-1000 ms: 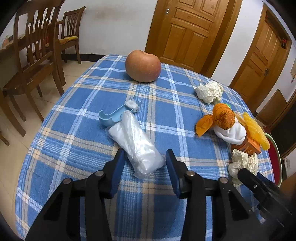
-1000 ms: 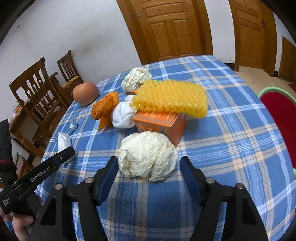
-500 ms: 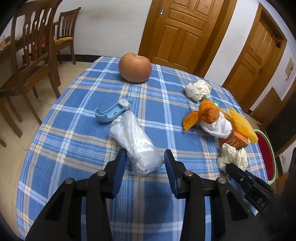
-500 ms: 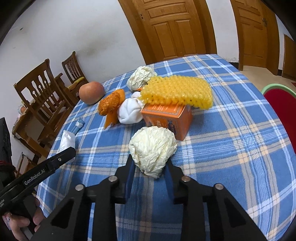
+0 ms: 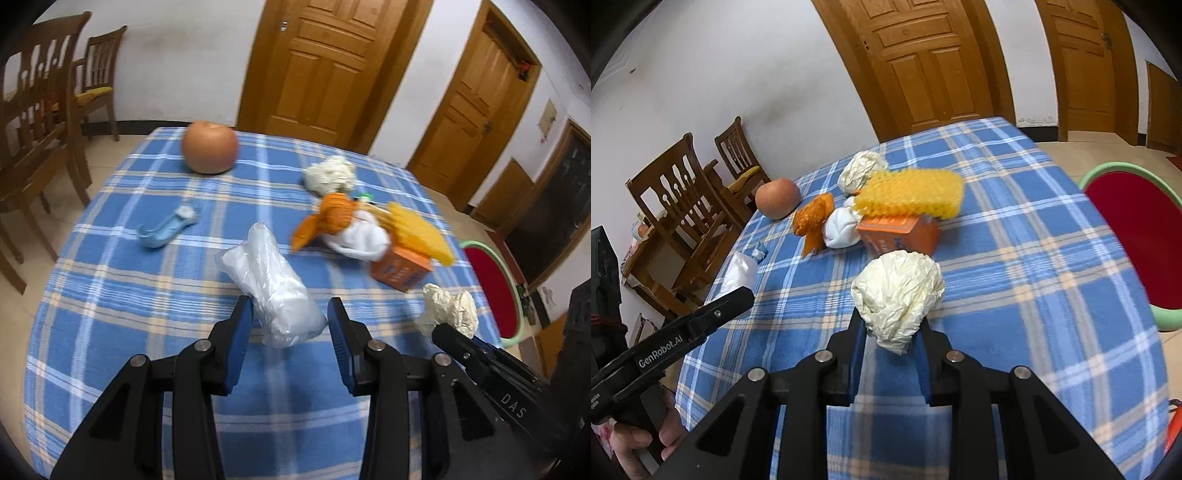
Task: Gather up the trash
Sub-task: 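Grasp the white plastic bag with the left gripper while the right grasps crumpled paper, then carry the plastic bag and crumpled paper over the red bucket with both grippers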
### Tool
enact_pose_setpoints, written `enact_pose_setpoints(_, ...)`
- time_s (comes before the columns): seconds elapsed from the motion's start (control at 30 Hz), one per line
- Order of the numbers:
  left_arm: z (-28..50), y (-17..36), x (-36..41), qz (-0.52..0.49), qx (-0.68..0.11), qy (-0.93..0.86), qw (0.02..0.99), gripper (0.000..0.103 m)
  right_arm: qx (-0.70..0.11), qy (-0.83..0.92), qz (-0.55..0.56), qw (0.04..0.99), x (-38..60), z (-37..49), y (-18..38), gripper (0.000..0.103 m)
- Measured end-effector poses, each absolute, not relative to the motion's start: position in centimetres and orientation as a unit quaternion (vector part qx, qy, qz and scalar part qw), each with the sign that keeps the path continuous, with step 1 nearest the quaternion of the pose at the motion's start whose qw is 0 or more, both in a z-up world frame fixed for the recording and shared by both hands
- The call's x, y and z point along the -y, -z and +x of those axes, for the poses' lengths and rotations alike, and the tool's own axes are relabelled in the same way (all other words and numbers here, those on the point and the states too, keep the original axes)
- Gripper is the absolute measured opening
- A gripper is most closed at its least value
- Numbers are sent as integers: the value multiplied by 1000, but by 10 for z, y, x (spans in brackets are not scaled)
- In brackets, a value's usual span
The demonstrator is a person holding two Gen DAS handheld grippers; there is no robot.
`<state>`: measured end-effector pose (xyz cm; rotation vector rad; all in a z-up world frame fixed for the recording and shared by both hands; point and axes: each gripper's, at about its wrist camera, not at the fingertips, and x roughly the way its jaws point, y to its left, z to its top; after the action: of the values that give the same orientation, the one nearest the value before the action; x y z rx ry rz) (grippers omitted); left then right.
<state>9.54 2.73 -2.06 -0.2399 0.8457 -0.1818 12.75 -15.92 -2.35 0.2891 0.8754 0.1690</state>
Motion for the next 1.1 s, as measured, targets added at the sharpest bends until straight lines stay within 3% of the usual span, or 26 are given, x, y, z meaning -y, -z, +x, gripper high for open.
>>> enact_pose_setpoints(0.4,95,6,30,-90,-408,159,894,40,-387,-24,139,911,211,100,-1,27)
enact_pose_setpoints(0.47,95,3,41,-81,-407,170,894,27,-384,-13,144,912,222,97,-2,27)
enact_pose_setpoints(0.8,101,9,70,-56,-424,181,886,27,-373,21,173,911,263,88,1,27)
enact_pose_setpoints(0.9,105,15,72,-53,-430,176,884,32,-373,25,180,910,271,84,2,27)
enact_pose_setpoints(1.0,112,21,76,-45,-432,159,887,46,-375,26,185,908,274,82,4,27)
enact_pose_setpoints(1.1,122,26,79,-32,-429,152,890,47,-377,23,187,907,276,81,5,27)
